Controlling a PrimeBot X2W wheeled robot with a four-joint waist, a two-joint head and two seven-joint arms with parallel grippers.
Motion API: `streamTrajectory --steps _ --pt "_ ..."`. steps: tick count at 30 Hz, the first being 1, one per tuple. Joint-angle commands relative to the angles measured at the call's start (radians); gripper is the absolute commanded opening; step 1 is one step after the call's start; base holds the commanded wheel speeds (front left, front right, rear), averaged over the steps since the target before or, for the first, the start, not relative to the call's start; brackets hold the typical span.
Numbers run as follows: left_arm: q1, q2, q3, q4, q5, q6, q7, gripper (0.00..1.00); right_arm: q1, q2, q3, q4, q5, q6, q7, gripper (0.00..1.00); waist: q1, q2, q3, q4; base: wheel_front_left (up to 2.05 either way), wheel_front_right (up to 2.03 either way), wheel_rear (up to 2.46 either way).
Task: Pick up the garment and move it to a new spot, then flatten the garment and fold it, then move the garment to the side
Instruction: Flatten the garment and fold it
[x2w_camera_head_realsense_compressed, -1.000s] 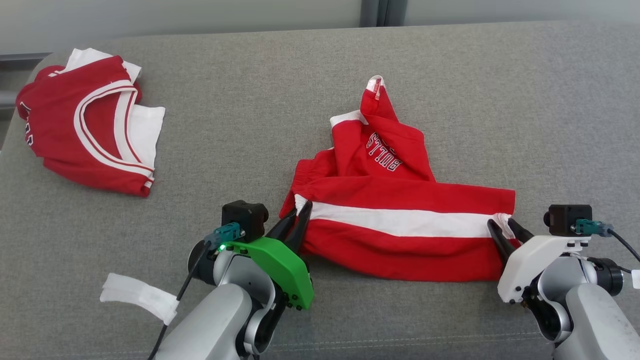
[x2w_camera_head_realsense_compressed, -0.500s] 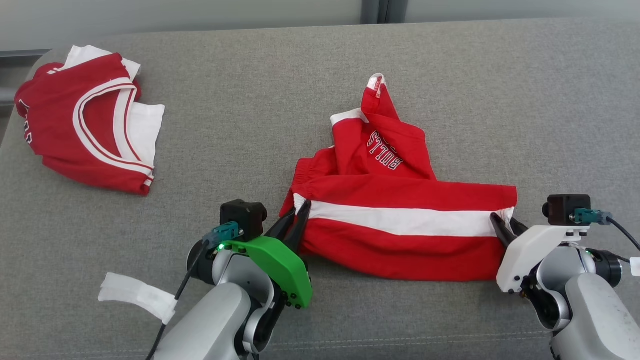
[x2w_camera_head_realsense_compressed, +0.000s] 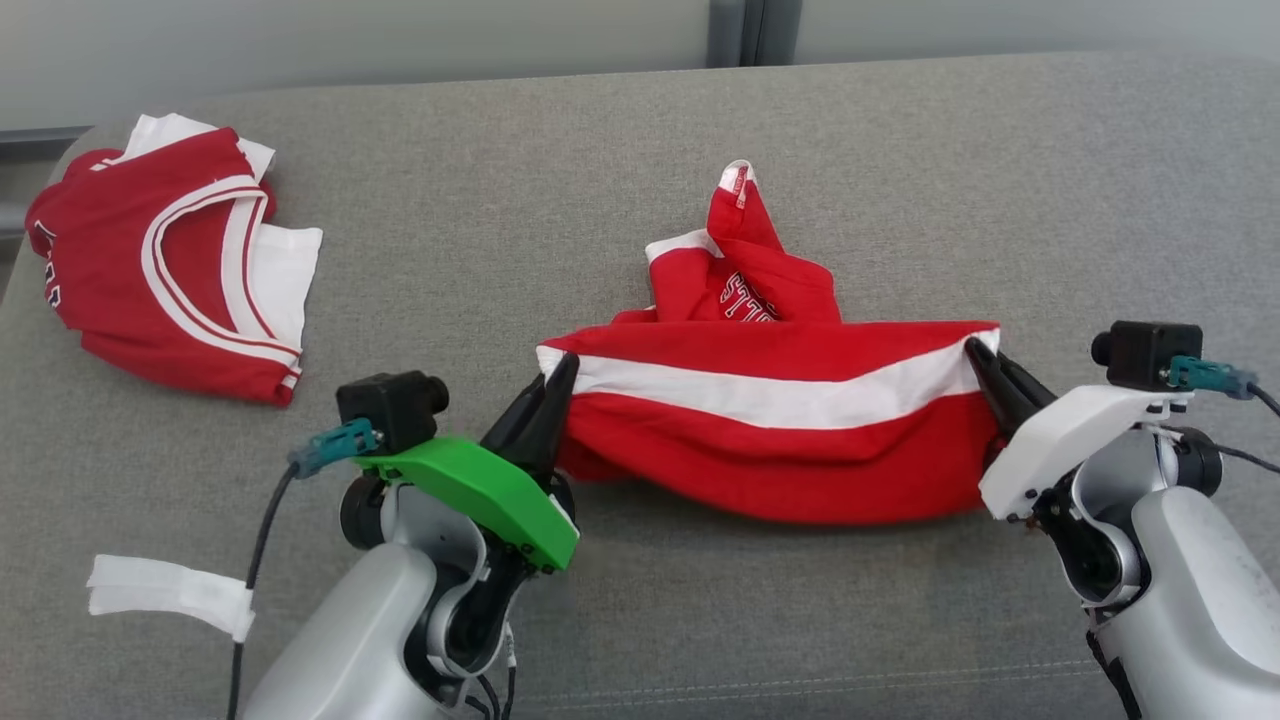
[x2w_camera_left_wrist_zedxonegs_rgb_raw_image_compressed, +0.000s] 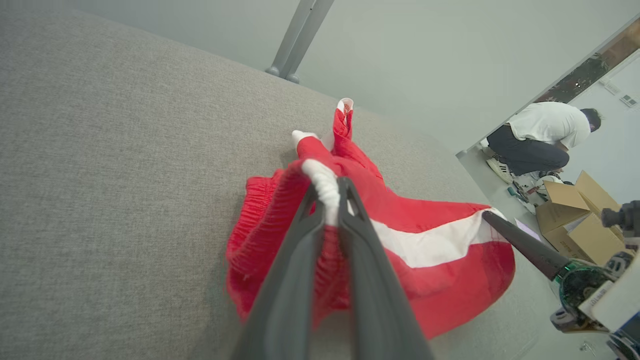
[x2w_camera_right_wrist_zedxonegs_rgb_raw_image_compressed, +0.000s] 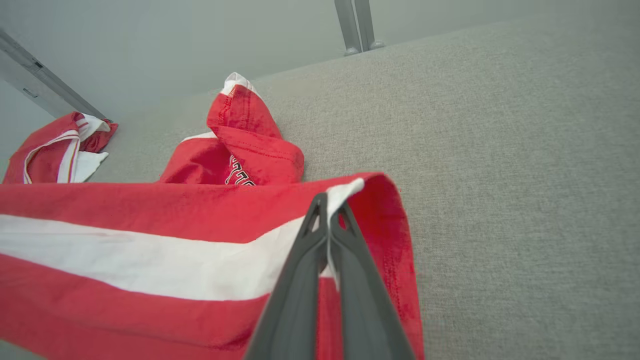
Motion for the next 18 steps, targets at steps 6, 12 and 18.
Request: streamTrajectory --steps 6,12,18 --pt "-0.029 0.064 0.073 -0.106 -0.053 0.007 0.038 0.00 -0.050 -0.035 0.006 -0.150 0.119 -0.001 -0.008 0.00 0.0000 0.0000 -0.046 -0.033 0.00 0.00 0.00" --pt "-0.083 0.118 0.153 -0.209 -0.111 0.034 0.098 0.00 -0.103 -0.037 -0.013 -0.268 0.192 -0.001 0.028 0.00 0.0000 0.0000 -0.090 -0.059 0.00 0.00 0.00" --pt "-0.162 0.154 0.202 -0.275 -0.144 0.061 0.156 0.00 -0.168 -0.032 -0.029 -0.334 0.209 -0.001 0.092 0.00 0.0000 0.0000 -0.106 -0.075 0.00 0.00 0.00"
